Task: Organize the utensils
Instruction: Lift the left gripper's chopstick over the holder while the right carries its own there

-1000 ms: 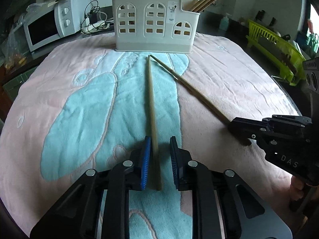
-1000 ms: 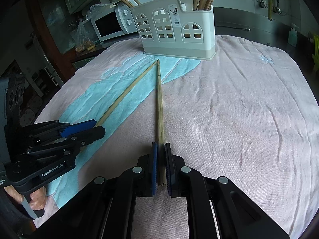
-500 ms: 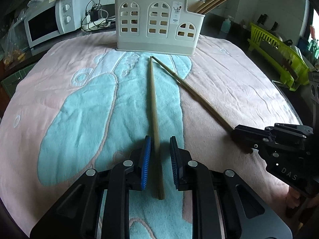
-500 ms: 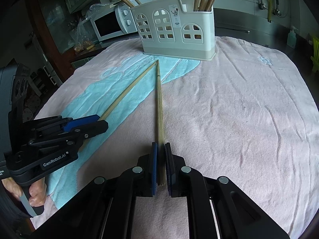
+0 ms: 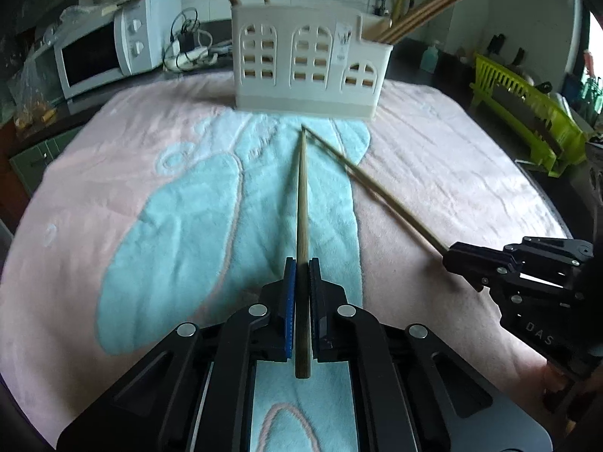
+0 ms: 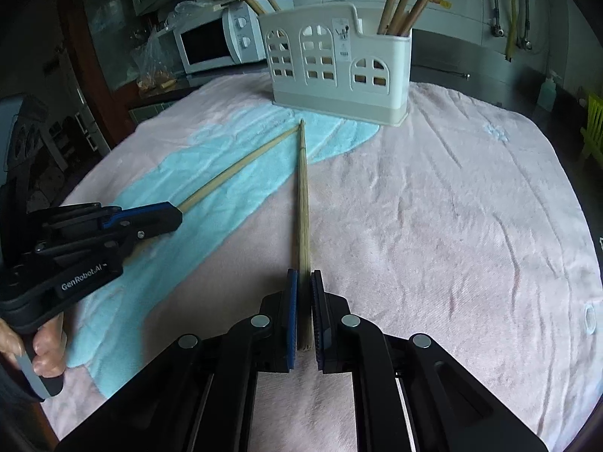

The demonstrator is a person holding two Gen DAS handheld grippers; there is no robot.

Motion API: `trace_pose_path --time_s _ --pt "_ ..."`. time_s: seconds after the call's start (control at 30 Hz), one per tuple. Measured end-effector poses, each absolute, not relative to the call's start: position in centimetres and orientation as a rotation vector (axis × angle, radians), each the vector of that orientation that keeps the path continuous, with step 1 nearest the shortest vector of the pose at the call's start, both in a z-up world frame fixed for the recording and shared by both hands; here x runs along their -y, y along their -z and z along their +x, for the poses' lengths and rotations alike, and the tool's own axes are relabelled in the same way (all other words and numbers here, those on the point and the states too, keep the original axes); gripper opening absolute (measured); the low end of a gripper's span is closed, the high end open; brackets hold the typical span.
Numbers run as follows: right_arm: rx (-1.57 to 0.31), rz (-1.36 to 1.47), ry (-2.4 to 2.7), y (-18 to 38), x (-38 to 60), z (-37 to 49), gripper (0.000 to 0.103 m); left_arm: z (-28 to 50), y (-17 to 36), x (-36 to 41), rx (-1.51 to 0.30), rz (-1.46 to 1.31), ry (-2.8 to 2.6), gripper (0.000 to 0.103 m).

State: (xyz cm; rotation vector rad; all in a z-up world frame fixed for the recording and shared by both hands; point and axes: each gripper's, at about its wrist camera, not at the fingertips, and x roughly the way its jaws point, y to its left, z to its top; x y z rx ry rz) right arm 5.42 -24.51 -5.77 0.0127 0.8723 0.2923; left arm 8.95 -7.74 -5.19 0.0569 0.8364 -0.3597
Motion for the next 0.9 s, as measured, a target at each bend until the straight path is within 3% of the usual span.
trace_pose_path --time_s 0.57,0.9 --pt "-0.603 -0.012 -0.303 -4.5 23.9 5.8 0.007 9.3 -2.6 5.3 -0.59 0.009 0.365 0.005" --pt "-0.58 0.03 -0.317 -5.6 23.0 8.7 0.007 11.0 -4.2 5.2 -0.569 0.014 0.372 0.005"
